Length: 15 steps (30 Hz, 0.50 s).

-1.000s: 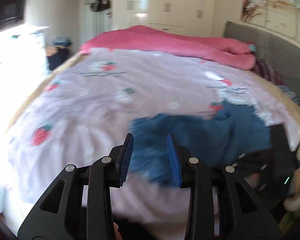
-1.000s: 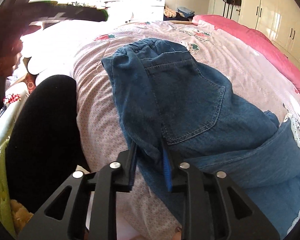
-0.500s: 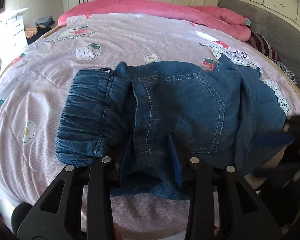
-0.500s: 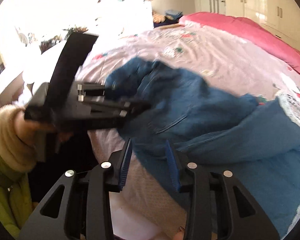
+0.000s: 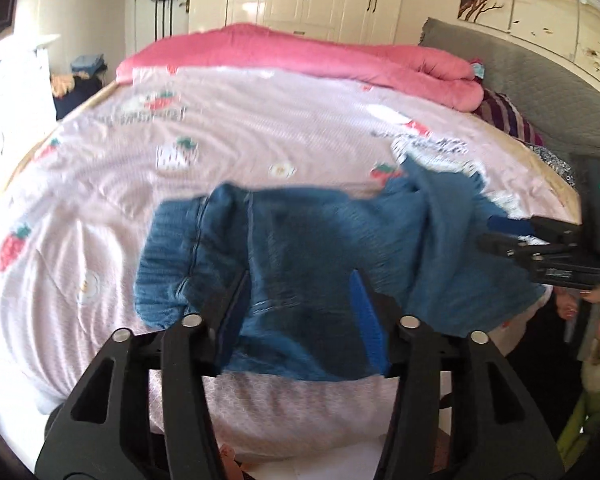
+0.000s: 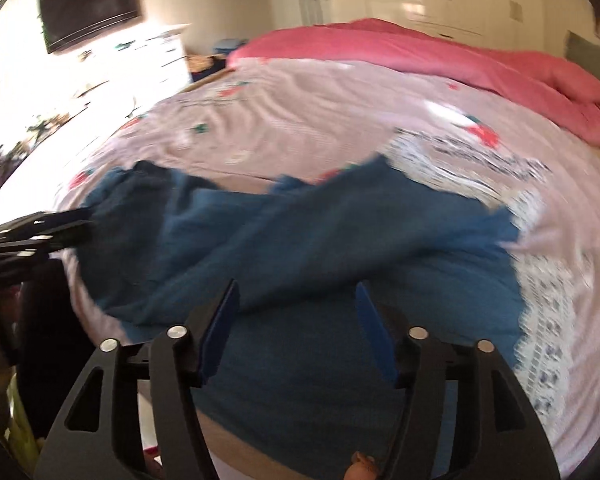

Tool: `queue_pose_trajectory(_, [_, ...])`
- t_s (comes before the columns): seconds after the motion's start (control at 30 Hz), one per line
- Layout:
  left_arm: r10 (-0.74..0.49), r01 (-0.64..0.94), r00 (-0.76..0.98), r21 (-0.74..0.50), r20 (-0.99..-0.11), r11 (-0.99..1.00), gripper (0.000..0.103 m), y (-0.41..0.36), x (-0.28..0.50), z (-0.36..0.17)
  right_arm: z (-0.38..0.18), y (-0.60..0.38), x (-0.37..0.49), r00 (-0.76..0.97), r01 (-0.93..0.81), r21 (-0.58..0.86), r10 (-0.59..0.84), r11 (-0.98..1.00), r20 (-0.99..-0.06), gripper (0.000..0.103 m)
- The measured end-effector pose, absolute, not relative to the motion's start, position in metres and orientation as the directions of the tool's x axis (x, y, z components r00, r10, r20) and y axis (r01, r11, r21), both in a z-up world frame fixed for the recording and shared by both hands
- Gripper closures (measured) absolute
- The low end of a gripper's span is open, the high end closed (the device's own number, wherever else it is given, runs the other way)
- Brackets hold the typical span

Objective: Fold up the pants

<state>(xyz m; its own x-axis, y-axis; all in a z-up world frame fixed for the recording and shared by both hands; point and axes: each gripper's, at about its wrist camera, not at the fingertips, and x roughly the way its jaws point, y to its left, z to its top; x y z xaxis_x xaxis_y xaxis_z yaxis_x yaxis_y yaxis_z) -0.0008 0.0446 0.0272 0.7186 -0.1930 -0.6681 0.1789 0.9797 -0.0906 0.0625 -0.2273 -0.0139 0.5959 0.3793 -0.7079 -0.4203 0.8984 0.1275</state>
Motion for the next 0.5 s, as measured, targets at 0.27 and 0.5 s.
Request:
queue_pose_trajectory(0.27, [-0.343,0.33,0.667,-0.151,-0.661,0.932,0.037,-0.014,0.021,0.036,-0.023,-0.263,0.07,0.583,-0.329,0.202,0.367,0.923,-0.725,0.029])
queue_pose_trajectory(0.5, [-0.497,0.42,0.531,-0.296,-0.686,0.858,0.037,-0.058,0.062,0.015,-0.011,-0.287,0.073,0.634,-0.265,0.21,0.334,0.941,-0.698,0.017])
